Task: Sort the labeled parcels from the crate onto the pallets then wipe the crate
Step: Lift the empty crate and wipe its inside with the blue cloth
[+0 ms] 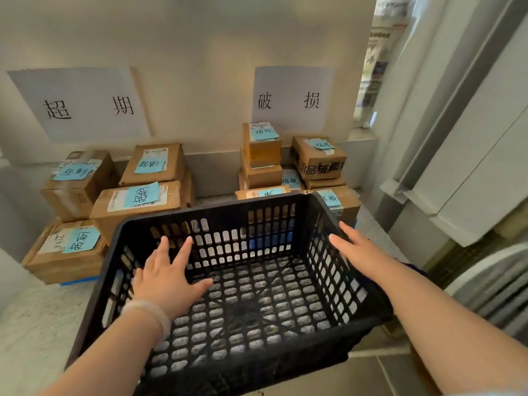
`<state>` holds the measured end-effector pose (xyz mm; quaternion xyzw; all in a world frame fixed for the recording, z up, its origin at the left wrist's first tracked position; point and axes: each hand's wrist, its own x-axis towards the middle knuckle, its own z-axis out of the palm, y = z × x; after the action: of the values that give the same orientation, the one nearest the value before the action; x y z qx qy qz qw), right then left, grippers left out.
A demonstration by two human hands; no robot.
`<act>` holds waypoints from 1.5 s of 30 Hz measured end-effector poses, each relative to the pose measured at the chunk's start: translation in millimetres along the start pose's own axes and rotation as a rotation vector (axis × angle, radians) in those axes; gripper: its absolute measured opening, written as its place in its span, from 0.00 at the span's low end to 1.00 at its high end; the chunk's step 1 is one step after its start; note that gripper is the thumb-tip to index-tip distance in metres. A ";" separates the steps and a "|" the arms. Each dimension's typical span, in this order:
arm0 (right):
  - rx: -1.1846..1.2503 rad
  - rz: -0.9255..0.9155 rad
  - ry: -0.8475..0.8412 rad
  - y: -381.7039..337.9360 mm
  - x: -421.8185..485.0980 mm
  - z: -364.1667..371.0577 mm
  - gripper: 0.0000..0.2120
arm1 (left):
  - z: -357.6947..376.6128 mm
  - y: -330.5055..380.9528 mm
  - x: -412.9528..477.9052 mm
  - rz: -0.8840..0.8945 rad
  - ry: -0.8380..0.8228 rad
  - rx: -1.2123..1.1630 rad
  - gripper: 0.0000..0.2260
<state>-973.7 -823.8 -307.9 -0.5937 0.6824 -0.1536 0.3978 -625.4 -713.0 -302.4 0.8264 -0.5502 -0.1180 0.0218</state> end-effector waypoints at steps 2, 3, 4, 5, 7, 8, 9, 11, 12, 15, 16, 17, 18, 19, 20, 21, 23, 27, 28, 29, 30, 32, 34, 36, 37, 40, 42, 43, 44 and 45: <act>0.082 0.008 0.029 21.6 7.5 -7.5 0.26 | 7.5 35.3 4.0 0.110 -0.002 0.007 0.39; 0.087 0.031 0.046 35.7 11.8 -11.0 0.25 | 12.3 51.4 6.1 0.144 -0.005 0.003 0.38; 0.071 0.060 0.056 49.9 15.4 -14.8 0.25 | 18.1 66.1 8.3 0.167 -0.016 0.000 0.37; 0.016 0.091 0.061 65.2 20.3 -18.8 0.25 | 24.1 79.8 10.2 0.181 -0.032 -0.002 0.37; -0.144 0.133 0.051 93.5 31.7 -28.3 0.28 | 36.7 103.6 14.7 0.186 -0.071 0.004 0.36; -0.212 0.148 0.048 104.9 38.8 -33.3 0.30 | 42.4 113.9 16.4 0.181 -0.093 0.005 0.35; -0.271 0.159 0.045 114.9 46.1 -38.7 0.32 | 48.1 123.9 17.6 0.173 -0.115 0.005 0.35; -0.387 0.147 0.025 134.0 66.6 -46.7 0.35 | 57.2 140.9 17.9 0.148 -0.144 0.002 0.35; -0.439 0.135 0.001 141.3 76.8 -49.6 0.37 | 60.7 148.4 17.7 0.131 -0.153 0.003 0.35; -0.583 0.089 -0.119 159.8 104.5 -49.5 0.37 | 67.4 165.3 18.8 0.077 -0.178 0.013 0.35; -0.639 0.061 -0.158 164.6 111.4 -47.3 0.37 | 67.8 169.4 19.6 0.060 -0.191 0.001 0.35; -0.688 0.038 -0.186 169.2 118.5 -45.3 0.38 | 68.3 172.6 20.5 0.043 -0.203 -0.014 0.35; -0.721 0.029 -0.202 173.2 126.6 -43.9 0.39 | 67.9 174.8 21.0 0.026 -0.215 -0.023 0.35; -0.739 0.034 -0.208 177.3 135.0 -43.4 0.41 | 67.7 176.1 20.9 0.013 -0.223 -0.020 0.36; -0.750 0.046 -0.210 181.7 143.6 -43.6 0.43 | 67.3 176.8 20.6 0.004 -0.228 -0.005 0.37; -0.758 0.064 -0.216 187.7 151.9 -44.0 0.44 | 67.7 176.1 19.5 -0.006 -0.235 0.009 0.37; -0.760 0.113 -0.269 201.7 165.3 -42.2 0.47 | 68.5 173.3 14.0 -0.052 -0.262 -0.010 0.36; -0.826 0.086 -0.251 218.8 176.1 -32.8 0.42 | 71.5 165.8 4.6 -0.159 -0.296 -0.186 0.35; -0.846 0.041 -0.204 218.8 177.6 -31.0 0.39 | 71.8 165.1 4.3 -0.168 -0.296 -0.205 0.35; -0.849 0.000 -0.168 217.7 178.7 -30.3 0.35 | 72.5 165.4 4.5 -0.173 -0.298 -0.215 0.35; -0.835 -0.027 -0.155 215.9 179.8 -29.8 0.31 | 73.0 166.5 5.1 -0.174 -0.295 -0.222 0.35; -0.751 -0.051 -0.174 211.6 180.5 -28.9 0.24 | 73.0 169.5 6.2 -0.160 -0.279 -0.233 0.35; -0.566 -0.045 -0.153 202.1 178.9 -27.4 0.20 | 71.7 171.1 7.2 -0.119 -0.254 -0.220 0.33; -0.328 -0.054 -0.031 185.1 175.2 -29.2 0.17 | 69.2 170.8 7.2 -0.094 -0.237 -0.201 0.31; -0.223 -0.079 0.038 173.9 172.7 -31.8 0.16 | 67.6 169.7 7.2 -0.089 -0.224 -0.190 0.31; 0.031 -0.217 0.211 129.5 151.4 -45.0 0.09 | 59.0 164.4 7.7 -0.040 -0.133 -0.204 0.31; 0.157 -0.294 0.303 94.2 128.9 -54.3 0.08 | 48.2 159.0 9.7 0.025 -0.041 -0.244 0.30; 0.213 -0.315 0.339 74.0 116.4 -58.6 0.09 | 42.0 155.2 12.0 0.055 0.003 -0.256 0.29; 0.262 -0.338 0.367 53.5 103.9 -61.8 0.09 | 35.3 149.6 13.8 0.080 0.041 -0.262 0.29; 0.307 -0.369 0.386 31.8 90.5 -63.3 0.10 | 29.3 142.0 15.8 0.094 0.066 -0.263 0.29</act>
<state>-1039.6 -916.9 -321.9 -0.6006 0.5947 -0.4344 0.3113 -754.3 -780.6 -310.0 0.7930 -0.5673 -0.1607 0.1536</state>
